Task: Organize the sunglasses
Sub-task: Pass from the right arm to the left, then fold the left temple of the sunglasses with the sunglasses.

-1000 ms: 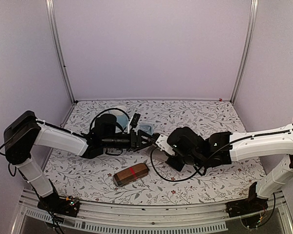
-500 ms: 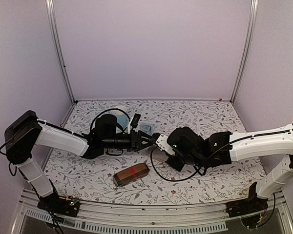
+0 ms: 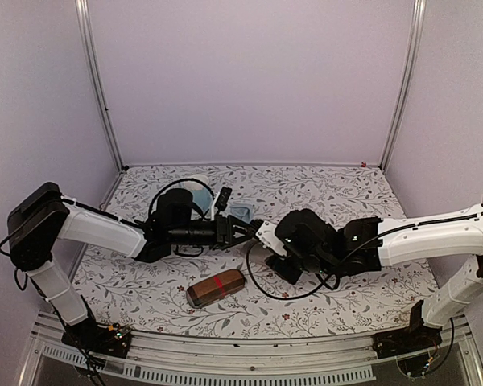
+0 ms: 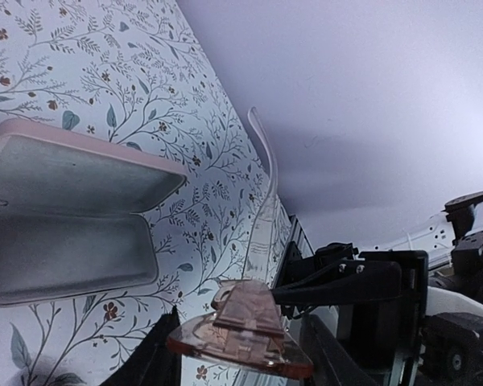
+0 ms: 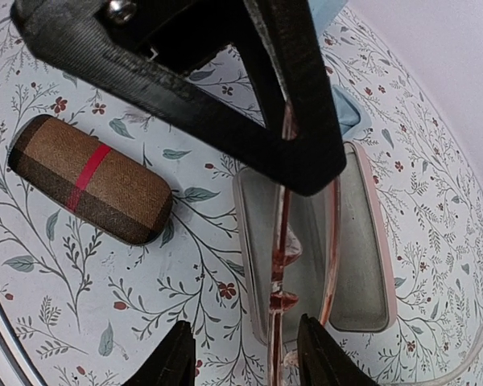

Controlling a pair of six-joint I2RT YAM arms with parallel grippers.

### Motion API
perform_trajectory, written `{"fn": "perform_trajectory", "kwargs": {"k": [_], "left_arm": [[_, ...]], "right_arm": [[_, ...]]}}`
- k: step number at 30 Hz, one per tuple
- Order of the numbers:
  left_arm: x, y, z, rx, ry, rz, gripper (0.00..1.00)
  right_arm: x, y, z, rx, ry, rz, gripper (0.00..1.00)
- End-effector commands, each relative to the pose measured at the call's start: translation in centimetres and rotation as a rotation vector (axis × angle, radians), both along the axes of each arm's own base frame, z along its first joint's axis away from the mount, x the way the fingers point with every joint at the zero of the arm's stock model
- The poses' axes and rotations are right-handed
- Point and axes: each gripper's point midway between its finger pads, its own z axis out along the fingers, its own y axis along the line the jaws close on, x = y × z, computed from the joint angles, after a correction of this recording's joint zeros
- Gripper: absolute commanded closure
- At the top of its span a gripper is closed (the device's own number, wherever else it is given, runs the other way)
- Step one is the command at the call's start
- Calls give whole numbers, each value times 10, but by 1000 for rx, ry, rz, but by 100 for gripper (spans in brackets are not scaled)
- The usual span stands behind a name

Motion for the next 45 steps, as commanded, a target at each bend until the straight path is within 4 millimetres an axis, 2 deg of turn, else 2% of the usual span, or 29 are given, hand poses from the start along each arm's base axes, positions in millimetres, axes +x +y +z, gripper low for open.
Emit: {"fn": "perform_trajectory", "kwargs": {"k": [1,4,7,9,14,17,23,33,37,45], "left_arm": [[6,4,20,-33,-82,18,80],[8,8,23,-27,-113,27,82],[8,13,24,-24,-132,39,83],[9,17,26,-19,-142,55,83],[10,27,34,-20,-172,87,84],[9,29,37,-20,-186,90,84],[8,30,37,-16,-195,92,85],[7,32,41,-27,-207,93,86],[6,30,39,-26,-205,85,87],[7,25,30,-15,-194,73,87]], "right_arm": [[-9,10,34,144,15,21,50],[-7,1,60,260,46,-2,40],[4,-18,80,354,70,-55,38],[14,-36,87,397,91,-105,37],[54,-95,73,454,175,-333,36],[64,-109,65,514,255,-392,35],[76,-110,51,559,329,-453,34],[90,-106,21,515,387,-508,49],[91,-99,20,519,400,-483,52],[90,-73,27,556,436,-385,56]]}}
